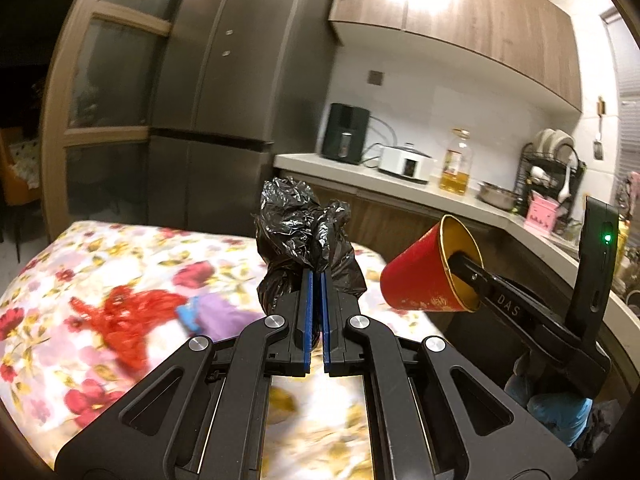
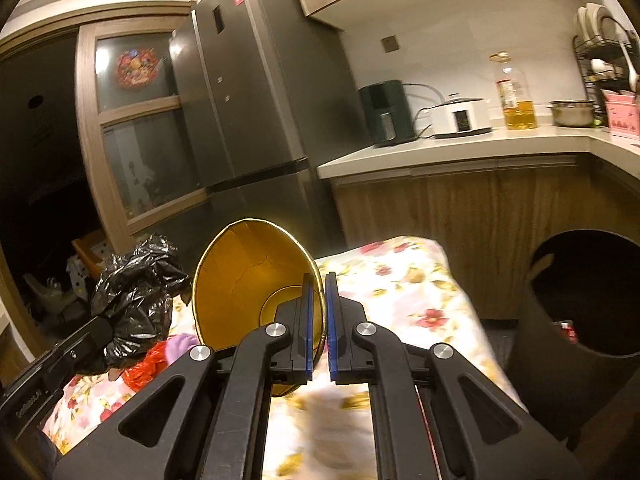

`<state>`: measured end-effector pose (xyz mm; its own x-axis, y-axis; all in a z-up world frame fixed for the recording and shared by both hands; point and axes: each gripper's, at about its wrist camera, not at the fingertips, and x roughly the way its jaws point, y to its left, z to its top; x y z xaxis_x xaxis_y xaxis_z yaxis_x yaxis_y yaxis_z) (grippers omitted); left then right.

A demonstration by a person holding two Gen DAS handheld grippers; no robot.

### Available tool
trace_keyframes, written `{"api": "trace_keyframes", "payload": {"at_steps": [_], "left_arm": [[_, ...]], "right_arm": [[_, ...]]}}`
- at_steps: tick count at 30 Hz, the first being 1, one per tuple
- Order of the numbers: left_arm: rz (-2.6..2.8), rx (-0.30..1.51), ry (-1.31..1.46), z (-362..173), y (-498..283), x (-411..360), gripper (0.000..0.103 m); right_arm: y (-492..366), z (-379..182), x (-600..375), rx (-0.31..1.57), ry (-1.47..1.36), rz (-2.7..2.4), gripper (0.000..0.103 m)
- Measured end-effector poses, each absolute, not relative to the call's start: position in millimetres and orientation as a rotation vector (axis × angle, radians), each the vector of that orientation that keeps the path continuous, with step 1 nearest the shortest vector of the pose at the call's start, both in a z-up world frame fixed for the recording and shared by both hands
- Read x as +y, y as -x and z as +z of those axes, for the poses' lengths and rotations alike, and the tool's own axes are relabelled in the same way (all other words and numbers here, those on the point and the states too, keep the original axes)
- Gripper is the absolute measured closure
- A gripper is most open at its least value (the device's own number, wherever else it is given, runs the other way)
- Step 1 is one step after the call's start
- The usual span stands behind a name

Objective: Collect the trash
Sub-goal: 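Carry the black bag and red cup over the black bin with both tools, then open both tools to drop the black bag and cup into the bin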

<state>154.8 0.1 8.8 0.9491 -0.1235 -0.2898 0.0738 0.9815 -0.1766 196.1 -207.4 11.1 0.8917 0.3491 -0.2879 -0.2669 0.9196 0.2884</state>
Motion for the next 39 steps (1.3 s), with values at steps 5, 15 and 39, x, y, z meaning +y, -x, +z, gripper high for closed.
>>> {"api": "trace_keyframes", "payload": {"at_steps": [5, 15, 39], "left_arm": [[-0.188, 0.283, 0.131, 19, -165, -46, 0.100], [-0.381, 0.268, 0.094, 25, -194, -146, 0.100], [-0.591, 0.362, 0.063, -15, -256, -257, 0.100]], "right_arm": [[-189, 17, -251, 0.301, -0.259, 0.224, 0.097], [-182, 19, -353, 0.236, -0.325, -0.024, 0.097], [-196, -12, -427, 0.261, -0.351, -0.215, 0.096]]}}
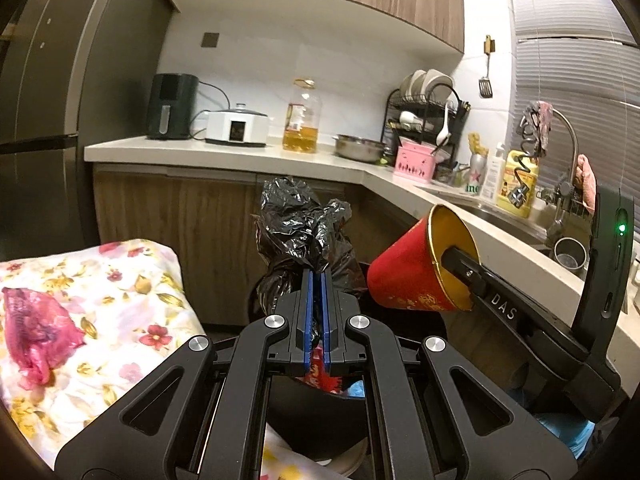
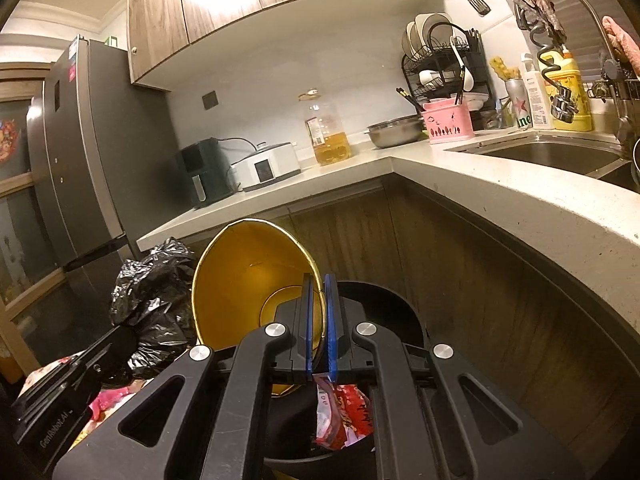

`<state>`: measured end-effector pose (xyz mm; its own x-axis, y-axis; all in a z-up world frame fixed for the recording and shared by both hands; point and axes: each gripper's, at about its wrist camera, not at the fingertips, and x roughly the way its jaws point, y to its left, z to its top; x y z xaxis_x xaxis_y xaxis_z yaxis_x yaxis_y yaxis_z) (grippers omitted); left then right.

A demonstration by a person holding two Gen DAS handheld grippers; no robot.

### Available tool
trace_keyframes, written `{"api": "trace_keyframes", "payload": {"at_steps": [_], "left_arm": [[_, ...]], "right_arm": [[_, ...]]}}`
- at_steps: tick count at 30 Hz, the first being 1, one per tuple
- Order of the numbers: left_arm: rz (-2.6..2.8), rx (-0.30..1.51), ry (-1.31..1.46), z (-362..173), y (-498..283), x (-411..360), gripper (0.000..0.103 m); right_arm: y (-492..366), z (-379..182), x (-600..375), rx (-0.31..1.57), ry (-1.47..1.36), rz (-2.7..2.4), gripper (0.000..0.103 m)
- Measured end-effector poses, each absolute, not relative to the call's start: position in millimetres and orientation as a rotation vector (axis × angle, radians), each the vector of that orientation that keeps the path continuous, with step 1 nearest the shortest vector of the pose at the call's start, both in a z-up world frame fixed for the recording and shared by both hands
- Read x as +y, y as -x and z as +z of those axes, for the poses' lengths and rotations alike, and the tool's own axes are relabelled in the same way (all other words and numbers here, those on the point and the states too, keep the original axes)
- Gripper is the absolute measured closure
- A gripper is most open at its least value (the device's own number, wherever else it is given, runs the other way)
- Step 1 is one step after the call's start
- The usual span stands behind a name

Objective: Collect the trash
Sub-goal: 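Open both tools to drop the black bag and cup into the bin, then move both tools back to the table toward the remaining bags and gloves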

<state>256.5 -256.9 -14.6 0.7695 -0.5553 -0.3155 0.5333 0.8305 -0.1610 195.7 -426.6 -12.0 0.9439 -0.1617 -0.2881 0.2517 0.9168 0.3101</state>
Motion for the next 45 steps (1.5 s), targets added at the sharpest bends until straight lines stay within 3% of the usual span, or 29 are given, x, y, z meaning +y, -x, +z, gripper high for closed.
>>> {"api": "trace_keyframes", "payload": {"at_steps": [15, 18, 22, 27, 29, 32, 41, 45], "left_arm": [[-0.623, 0.460, 0.055, -39, -279, -276, 0.100], [-0.624, 0.470, 0.050, -43, -281, -279, 0.100], [-0.621, 0.488, 0.047, -46, -284, -283, 0.099], [-0.612, 0.506, 0.044, -50, -287, -283, 0.088], [-0.609, 0.512, 0.040, -52, -287, -283, 0.074], [-0.598, 0.509, 0.045, -53, -284, -280, 0.061], [-0.506, 0.498, 0.067, -48, -272, -252, 0.036], [-0.411, 0.484, 0.064, -42, -264, -236, 0.032]], "right_arm": [[-213, -25, -438, 0.325, -0.367, -0.216, 0.096], [-213, -26, -441, 0.324, -0.374, -0.216, 0.080], [-213, -25, -444, 0.325, -0.380, -0.223, 0.079], [-210, -24, -446, 0.322, -0.388, -0.231, 0.073], [-208, -24, -445, 0.321, -0.390, -0.231, 0.066], [-206, -23, -444, 0.319, -0.389, -0.229, 0.060], [-200, -20, -434, 0.318, -0.378, -0.216, 0.048], [-196, -18, -425, 0.318, -0.371, -0.205, 0.042]]}}
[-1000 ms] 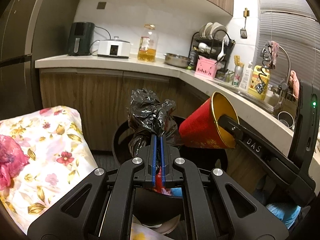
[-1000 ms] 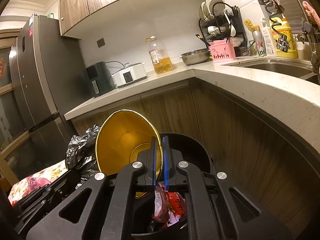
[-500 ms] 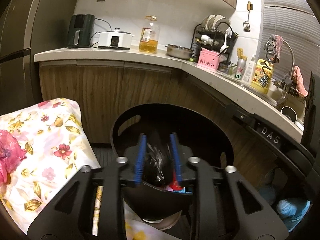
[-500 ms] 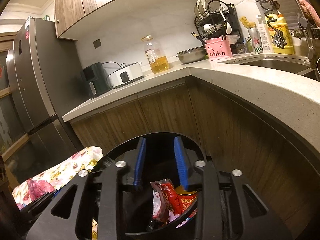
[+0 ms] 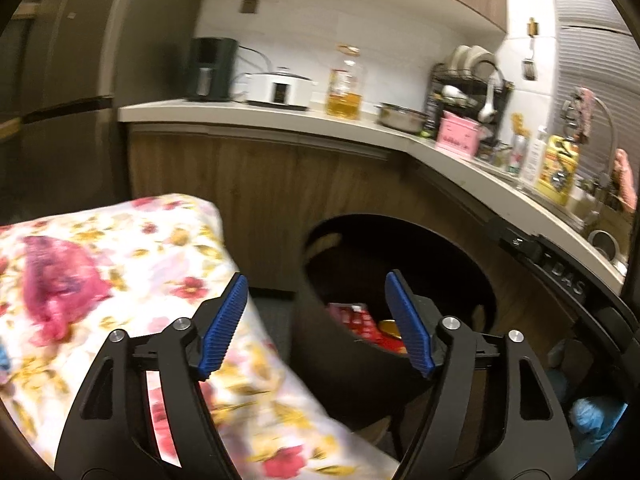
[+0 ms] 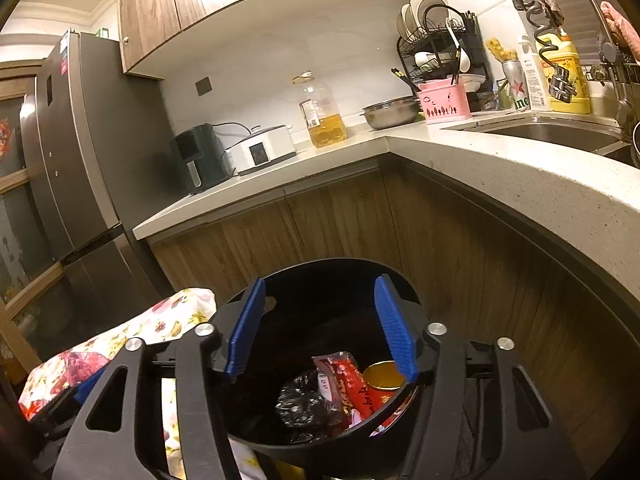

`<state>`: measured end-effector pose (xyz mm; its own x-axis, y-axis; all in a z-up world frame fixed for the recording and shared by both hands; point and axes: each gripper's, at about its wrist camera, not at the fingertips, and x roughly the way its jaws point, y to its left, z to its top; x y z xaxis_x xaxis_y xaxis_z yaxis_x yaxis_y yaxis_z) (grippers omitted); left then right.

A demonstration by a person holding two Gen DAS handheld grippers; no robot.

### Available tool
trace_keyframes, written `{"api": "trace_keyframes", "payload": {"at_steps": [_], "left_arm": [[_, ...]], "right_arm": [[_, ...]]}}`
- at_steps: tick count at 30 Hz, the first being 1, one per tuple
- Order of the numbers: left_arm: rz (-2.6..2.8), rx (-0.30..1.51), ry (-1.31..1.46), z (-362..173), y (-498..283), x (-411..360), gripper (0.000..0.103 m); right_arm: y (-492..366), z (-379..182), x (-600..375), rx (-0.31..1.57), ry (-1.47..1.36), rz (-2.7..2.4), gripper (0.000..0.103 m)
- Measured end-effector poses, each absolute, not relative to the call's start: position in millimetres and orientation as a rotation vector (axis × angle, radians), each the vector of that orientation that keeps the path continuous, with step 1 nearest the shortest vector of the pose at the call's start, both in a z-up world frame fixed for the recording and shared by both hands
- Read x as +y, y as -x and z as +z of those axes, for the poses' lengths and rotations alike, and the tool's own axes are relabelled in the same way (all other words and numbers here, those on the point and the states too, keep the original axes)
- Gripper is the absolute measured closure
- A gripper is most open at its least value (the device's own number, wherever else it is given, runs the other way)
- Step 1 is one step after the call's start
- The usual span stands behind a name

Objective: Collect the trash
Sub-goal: 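Move both tools back to the table toward the remaining bags and gloves, then grasp the purple glove with the left tool while the right tool grasps the pink bag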

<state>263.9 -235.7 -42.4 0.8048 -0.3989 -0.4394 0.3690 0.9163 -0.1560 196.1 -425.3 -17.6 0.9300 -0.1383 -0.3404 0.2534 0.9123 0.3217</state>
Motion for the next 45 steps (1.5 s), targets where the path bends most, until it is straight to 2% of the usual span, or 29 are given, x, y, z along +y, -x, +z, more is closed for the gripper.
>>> {"api": "trace_keyframes", "payload": {"at_steps": [8, 23, 45], "left_arm": [[-0.267, 0.457, 0.070, -31, -245, -195, 0.028], [-0.136, 0.425, 0.098, -20, -208, -132, 0.028], [0.219, 0.435, 0.156, -63, -175, 40, 0.028]], "right_arm": [[-185, -11, -401, 0.307, -0.330, -0.180, 0.035], [-166, 1, -343, 0.284, -0.283, -0.094, 0.035], [-194, -15, -204, 0.337, -0.169, 0.166, 0.035]]}}
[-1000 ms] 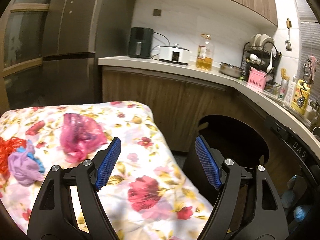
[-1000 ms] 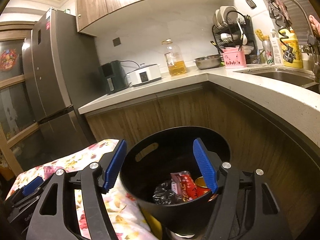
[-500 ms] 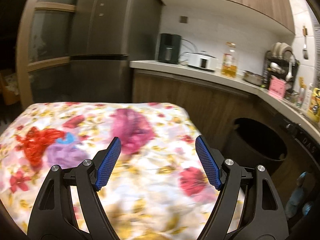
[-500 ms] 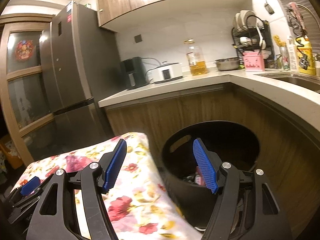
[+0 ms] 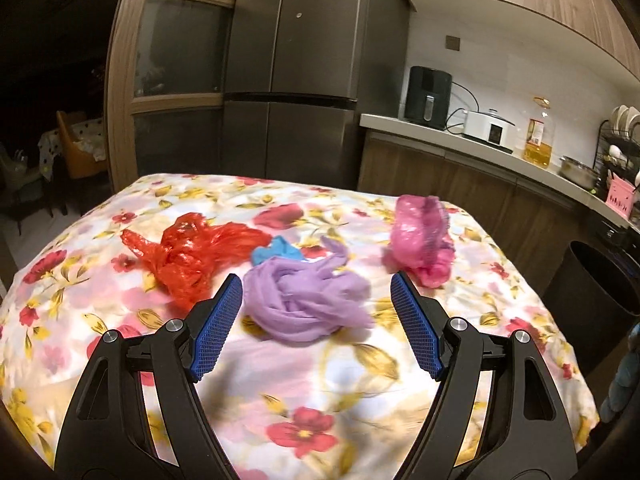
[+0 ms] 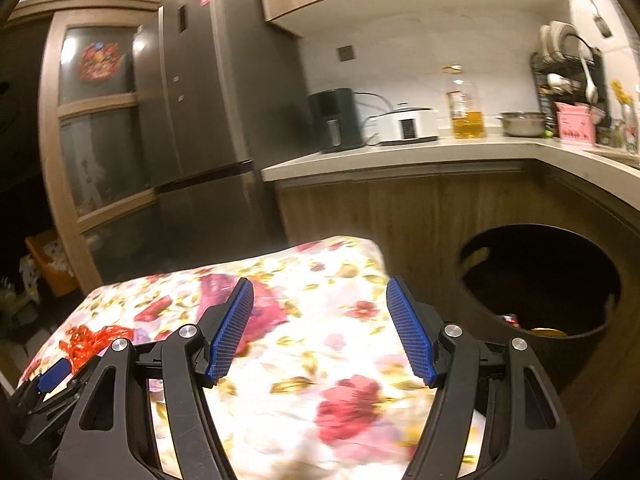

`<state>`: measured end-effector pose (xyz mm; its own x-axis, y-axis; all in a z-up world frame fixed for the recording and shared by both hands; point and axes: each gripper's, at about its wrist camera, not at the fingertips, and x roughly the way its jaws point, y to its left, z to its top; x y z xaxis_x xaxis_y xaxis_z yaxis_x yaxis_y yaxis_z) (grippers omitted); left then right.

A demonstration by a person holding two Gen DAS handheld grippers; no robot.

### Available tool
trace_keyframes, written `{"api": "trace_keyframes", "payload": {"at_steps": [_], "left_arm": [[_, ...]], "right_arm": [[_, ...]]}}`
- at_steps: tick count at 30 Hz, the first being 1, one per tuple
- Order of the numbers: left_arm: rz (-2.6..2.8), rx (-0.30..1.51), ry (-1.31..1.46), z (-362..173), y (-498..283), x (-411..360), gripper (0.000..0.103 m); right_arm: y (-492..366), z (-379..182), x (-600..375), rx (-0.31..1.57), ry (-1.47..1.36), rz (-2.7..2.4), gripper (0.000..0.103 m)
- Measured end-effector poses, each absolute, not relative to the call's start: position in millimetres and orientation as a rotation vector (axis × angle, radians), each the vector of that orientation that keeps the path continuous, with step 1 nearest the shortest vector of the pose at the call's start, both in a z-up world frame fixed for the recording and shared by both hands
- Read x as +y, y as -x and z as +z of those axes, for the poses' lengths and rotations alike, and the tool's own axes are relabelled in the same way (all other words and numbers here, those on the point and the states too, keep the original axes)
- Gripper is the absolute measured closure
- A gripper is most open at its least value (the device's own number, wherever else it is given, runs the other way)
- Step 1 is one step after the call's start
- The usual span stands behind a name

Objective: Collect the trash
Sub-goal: 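Grasp the purple glove with the left tool while the right tool grasps the pink bag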

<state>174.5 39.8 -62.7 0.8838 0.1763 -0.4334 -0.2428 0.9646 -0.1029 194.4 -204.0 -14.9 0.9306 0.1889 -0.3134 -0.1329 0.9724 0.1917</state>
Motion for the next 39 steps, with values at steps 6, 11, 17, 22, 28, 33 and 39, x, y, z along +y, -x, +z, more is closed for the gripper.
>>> {"api": "trace_keyframes", "payload": {"at_steps": [6, 11, 17, 22, 28, 33, 39], "left_arm": [[0.193, 0.456, 0.181, -75, -186, 55, 0.028], [0.185, 0.477, 0.190, -80, -198, 64, 0.028], [0.159, 0.528, 0.212, -88, -212, 70, 0.028], [0.130, 0.546, 0.232, -92, -218, 74, 0.032], [0.098, 0.579, 0.259, -99, -224, 78, 0.050], [0.078, 0.592, 0.261, -103, -227, 78, 0.067], [0.065, 0.594, 0.281, -106, -228, 80, 0.083]], "right_arm": [[-212, -22, -170, 0.351, -0.142, 0.201, 0.035], [-232, -28, -147, 0.358, -0.121, 0.215, 0.035], [-258, -40, -124, 0.382, -0.099, 0.216, 0.035], [-271, -51, -110, 0.400, -0.087, 0.218, 0.037], [-283, -61, -99, 0.434, -0.076, 0.228, 0.051], [-287, -68, -93, 0.456, -0.070, 0.244, 0.070], [-289, -71, -92, 0.468, -0.069, 0.261, 0.091]]}}
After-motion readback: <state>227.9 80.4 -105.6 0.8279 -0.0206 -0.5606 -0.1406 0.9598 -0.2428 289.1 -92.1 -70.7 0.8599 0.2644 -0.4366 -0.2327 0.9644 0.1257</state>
